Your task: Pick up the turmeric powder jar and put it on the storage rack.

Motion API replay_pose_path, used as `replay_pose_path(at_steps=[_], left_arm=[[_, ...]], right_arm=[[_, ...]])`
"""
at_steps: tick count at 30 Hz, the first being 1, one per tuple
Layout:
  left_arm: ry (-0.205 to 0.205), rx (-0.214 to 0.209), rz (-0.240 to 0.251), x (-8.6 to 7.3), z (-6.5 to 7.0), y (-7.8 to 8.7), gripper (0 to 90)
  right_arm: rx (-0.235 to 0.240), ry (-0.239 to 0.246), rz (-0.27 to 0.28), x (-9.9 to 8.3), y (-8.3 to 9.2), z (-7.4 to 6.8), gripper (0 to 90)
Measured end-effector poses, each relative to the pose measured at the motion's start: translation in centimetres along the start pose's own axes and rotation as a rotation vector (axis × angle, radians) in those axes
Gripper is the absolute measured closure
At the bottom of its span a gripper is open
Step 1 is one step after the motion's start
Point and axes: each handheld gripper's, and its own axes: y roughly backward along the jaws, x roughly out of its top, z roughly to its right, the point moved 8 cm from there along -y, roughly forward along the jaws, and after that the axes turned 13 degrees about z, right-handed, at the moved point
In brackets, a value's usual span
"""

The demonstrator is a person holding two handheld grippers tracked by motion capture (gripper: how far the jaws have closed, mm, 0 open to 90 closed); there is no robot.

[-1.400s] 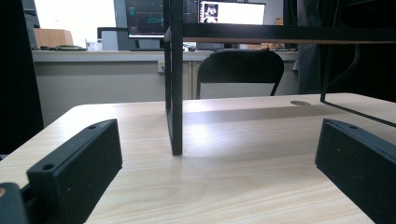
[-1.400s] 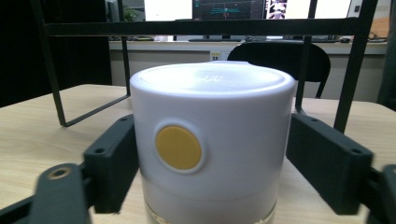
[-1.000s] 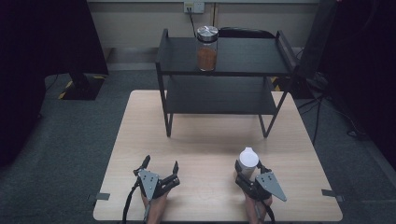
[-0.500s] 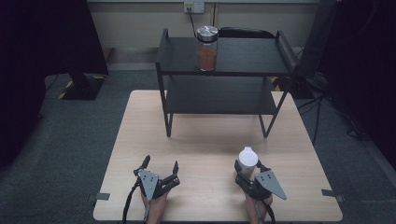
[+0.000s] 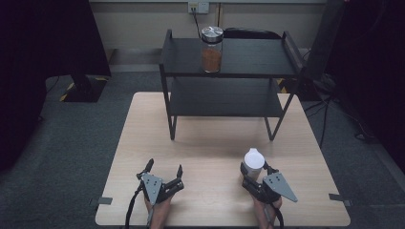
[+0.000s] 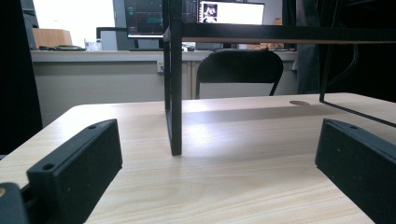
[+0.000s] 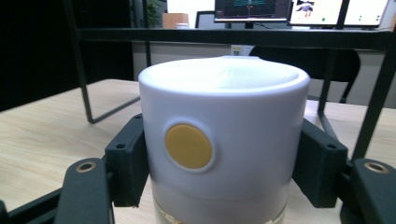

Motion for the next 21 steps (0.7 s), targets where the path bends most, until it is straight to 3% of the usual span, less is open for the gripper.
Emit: replay_pose_path(at_steps=[12,21], left_arm=[[0.000,0.000,0.000,0.0,0.0,0.0,0.2],[0.000,0.000,0.000,0.0,0.0,0.0,0.2]], right_arm=[[0.073,0.026,-0.014,1.8,-0.1,1.0,29.9],[0.147,0.001,-0.033,3.1,-0.7,1.9,29.9]])
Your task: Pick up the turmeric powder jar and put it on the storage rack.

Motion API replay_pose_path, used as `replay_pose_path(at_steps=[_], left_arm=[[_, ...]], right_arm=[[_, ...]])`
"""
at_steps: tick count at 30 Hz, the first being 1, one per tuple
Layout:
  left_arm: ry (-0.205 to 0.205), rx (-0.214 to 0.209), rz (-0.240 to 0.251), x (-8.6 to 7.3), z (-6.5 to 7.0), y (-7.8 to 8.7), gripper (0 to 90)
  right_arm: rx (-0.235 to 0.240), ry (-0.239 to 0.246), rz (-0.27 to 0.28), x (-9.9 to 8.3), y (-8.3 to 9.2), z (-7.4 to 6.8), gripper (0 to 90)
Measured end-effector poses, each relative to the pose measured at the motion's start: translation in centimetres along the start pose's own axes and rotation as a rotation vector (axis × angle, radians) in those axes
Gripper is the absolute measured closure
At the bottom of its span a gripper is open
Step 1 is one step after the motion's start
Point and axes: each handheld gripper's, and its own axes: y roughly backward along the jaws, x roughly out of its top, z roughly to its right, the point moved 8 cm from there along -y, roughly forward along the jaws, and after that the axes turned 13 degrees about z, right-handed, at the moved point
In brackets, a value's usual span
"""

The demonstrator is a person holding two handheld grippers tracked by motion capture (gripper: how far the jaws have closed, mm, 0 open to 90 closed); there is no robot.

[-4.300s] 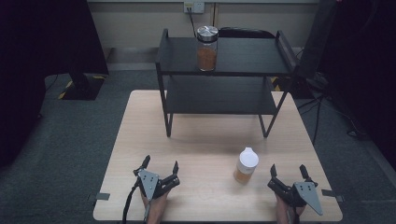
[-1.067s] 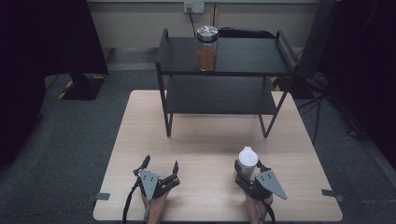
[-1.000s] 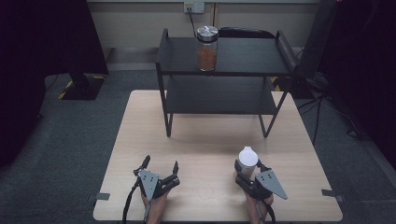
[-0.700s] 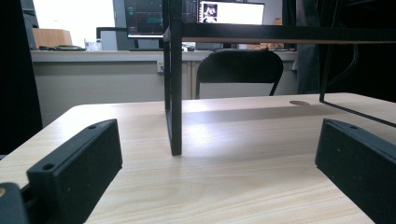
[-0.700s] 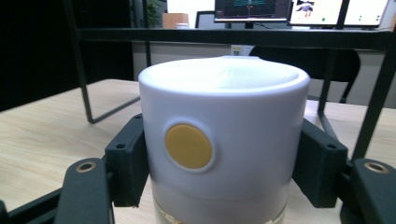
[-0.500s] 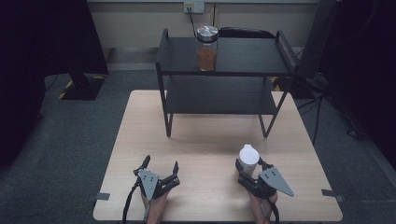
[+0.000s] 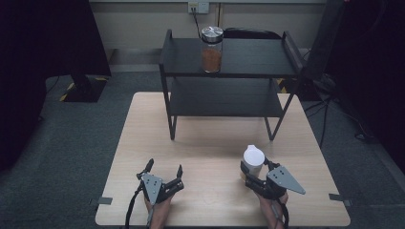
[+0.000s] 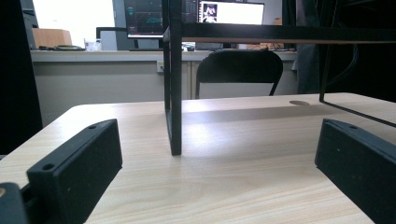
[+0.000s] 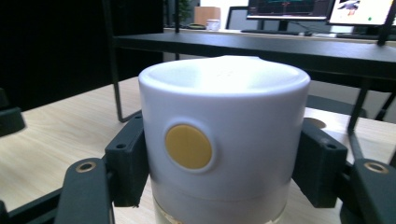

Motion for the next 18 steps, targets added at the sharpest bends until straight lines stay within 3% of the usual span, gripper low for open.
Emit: replay_pose_path(at_steps=[6,18], left_arm=[[0.000,0.000,0.000,0.0,0.0,0.0,0.2],[0.000,0.000,0.000,0.0,0.0,0.0,0.4]], right_arm=[[0.057,-0.027,0.006,2.0,-0.5,0.9,30.0],[0.117,-0.036,0.022,6.1,-1.3,2.4,30.0]])
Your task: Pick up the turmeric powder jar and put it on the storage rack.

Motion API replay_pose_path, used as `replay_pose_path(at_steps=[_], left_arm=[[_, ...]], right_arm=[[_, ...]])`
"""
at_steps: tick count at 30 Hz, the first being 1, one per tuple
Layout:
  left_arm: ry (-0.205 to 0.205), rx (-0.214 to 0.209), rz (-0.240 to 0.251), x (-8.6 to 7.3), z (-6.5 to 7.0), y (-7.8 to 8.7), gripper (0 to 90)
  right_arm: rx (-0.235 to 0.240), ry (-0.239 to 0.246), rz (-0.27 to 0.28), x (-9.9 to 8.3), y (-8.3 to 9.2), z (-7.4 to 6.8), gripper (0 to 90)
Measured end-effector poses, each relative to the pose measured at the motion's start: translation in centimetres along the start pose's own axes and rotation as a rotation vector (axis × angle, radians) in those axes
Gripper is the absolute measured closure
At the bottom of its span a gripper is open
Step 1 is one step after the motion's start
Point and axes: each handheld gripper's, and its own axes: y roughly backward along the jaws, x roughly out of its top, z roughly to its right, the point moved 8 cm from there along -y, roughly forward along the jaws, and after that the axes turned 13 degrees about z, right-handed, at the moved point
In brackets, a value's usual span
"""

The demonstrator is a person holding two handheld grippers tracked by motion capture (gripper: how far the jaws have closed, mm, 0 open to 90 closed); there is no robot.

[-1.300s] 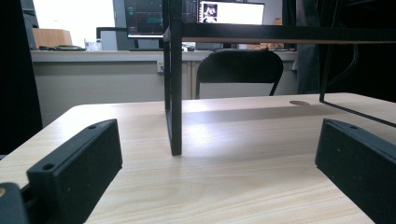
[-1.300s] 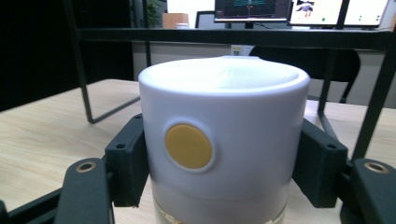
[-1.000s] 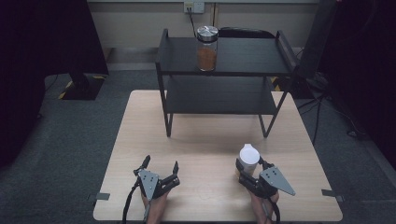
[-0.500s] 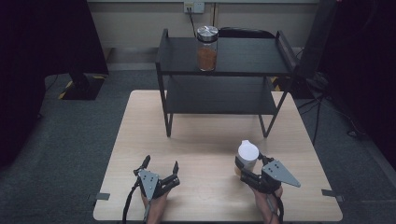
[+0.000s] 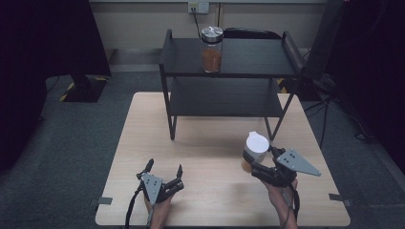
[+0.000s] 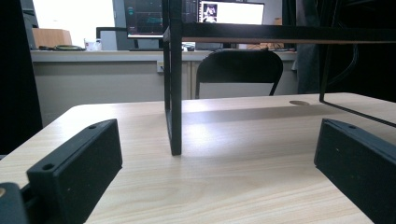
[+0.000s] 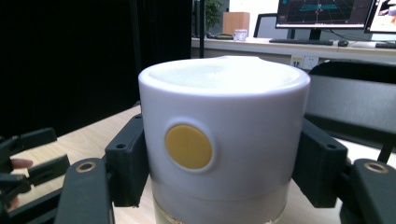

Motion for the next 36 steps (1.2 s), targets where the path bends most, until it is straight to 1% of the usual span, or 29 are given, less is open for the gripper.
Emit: replay_pose_path(at_steps=[5,9,19,24,25,26,29,31,34,36], left_arm=[[0.000,0.000,0.000,0.0,0.0,0.0,0.4],[0.000,0.000,0.000,0.0,0.0,0.0,0.4],[0.000,0.000,0.000,0.0,0.0,0.0,0.4],[0.000,0.000,0.000,0.0,0.0,0.0,0.4],[0.000,0.000,0.000,0.0,0.0,0.0,0.3],[0.000,0.000,0.000,0.0,0.0,0.0,0.3],[0.000,0.000,0.000,0.0,0.0,0.0,0.4],[0.000,0.000,0.000,0.0,0.0,0.0,0.4],[0.000,0.000,0.000,0.0,0.0,0.0,0.4],[0.000,0.000,0.000,0.0,0.0,0.0,0.3]], right_arm=[[0.013,0.001,0.022,1.8,-0.4,0.6,30.0],[0.026,0.019,0.030,3.4,-0.9,1.1,30.0],[0.050,0.018,0.047,6.7,-2.5,2.4,30.0],[0.058,0.028,0.050,8.7,-3.8,3.1,30.0],[0.056,0.036,0.050,9.1,-4.0,3.2,30.0],[0.054,0.042,0.054,9.5,-4.2,3.3,30.0],[0.060,0.027,0.072,10.6,-4.8,3.9,30.0],[0.053,0.047,0.080,11.4,-5.2,3.9,30.0],[0.056,0.050,0.093,12.8,-5.9,4.2,30.0],[0.050,0.052,0.101,13.7,-6.5,4.3,30.0]])
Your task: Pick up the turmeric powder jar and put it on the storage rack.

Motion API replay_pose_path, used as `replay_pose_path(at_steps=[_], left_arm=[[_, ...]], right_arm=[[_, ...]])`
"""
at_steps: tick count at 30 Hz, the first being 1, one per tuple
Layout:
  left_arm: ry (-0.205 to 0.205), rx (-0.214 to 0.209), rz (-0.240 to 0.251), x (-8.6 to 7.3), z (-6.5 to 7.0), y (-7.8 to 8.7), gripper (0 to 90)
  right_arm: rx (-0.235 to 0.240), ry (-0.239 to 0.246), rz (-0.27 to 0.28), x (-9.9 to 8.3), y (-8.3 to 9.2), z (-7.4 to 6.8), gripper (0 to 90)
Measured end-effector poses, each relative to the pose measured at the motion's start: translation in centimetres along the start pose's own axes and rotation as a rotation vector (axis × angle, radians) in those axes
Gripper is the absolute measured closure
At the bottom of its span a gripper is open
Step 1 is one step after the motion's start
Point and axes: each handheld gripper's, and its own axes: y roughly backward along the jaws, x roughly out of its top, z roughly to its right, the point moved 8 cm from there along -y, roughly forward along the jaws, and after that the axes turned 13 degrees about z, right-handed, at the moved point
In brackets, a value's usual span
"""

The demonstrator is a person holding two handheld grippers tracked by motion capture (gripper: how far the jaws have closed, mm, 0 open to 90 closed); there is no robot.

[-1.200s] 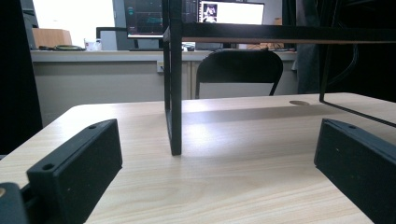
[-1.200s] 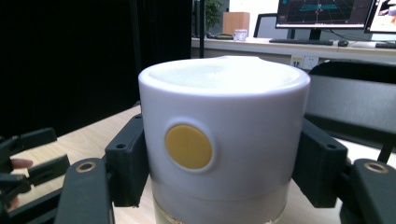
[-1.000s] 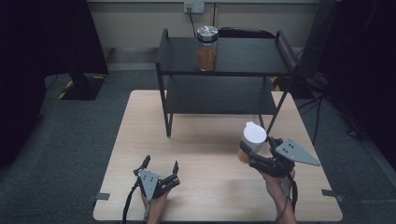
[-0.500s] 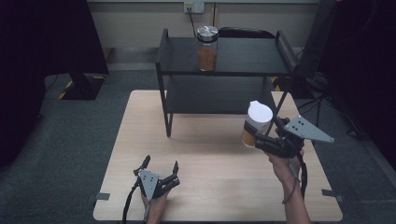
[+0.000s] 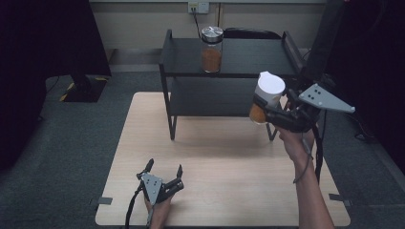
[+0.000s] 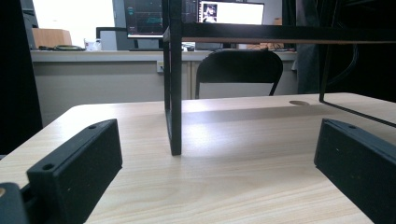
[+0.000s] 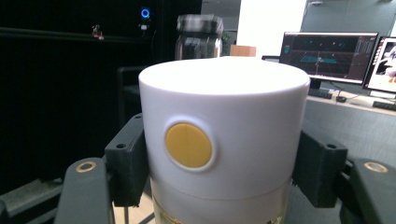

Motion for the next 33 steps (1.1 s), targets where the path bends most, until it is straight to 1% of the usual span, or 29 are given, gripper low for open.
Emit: replay_pose_path(at_steps=[4,8,10,12,16,18,21,24,26,27,31,33], left_arm=[[0.000,0.000,0.000,0.0,0.0,0.0,0.4],[0.000,0.000,0.000,0.0,0.0,0.0,0.4],[0.000,0.000,0.000,0.0,0.0,0.0,0.4],[0.000,0.000,0.000,0.0,0.0,0.0,0.4],[0.000,-0.001,-0.001,0.0,0.0,0.0,0.4],[0.000,-0.001,0.000,0.0,0.0,0.0,0.4],[-0.002,-0.001,-0.001,0.0,0.0,0.0,0.4],[-0.001,-0.002,-0.001,0.0,0.0,0.0,0.4],[-0.001,-0.003,-0.001,0.0,0.0,0.0,0.4],[-0.001,-0.003,-0.001,0.0,0.0,0.0,0.4],[0.000,-0.007,-0.001,0.0,-0.1,0.0,0.4],[0.000,-0.007,0.000,0.0,-0.1,0.0,0.4]], right_arm=[[-0.028,-0.006,0.011,1.7,-1.6,0.4,30.0],[-0.079,-0.006,0.024,2.9,-3.6,0.5,30.0],[-0.104,-0.005,0.027,3.2,-4.8,0.5,30.0],[-0.146,-0.006,0.034,3.2,-5.9,0.4,30.1],[-0.218,-0.010,0.021,3.3,-8.3,0.5,30.1],[-0.247,-0.020,0.025,3.4,-9.4,0.7,30.0],[-0.293,-0.003,0.009,3.5,-11.1,0.6,30.0],[-0.315,-0.017,-0.005,3.7,-12.5,0.9,30.0],[-0.328,-0.014,-0.004,3.6,-13.2,0.8,30.0],[-0.330,-0.010,-0.014,3.6,-13.6,0.7,30.0],[-0.345,-0.008,-0.028,3.1,-14.5,0.8,29.9],[-0.354,0.003,-0.037,2.8,-14.9,0.8,29.9]])
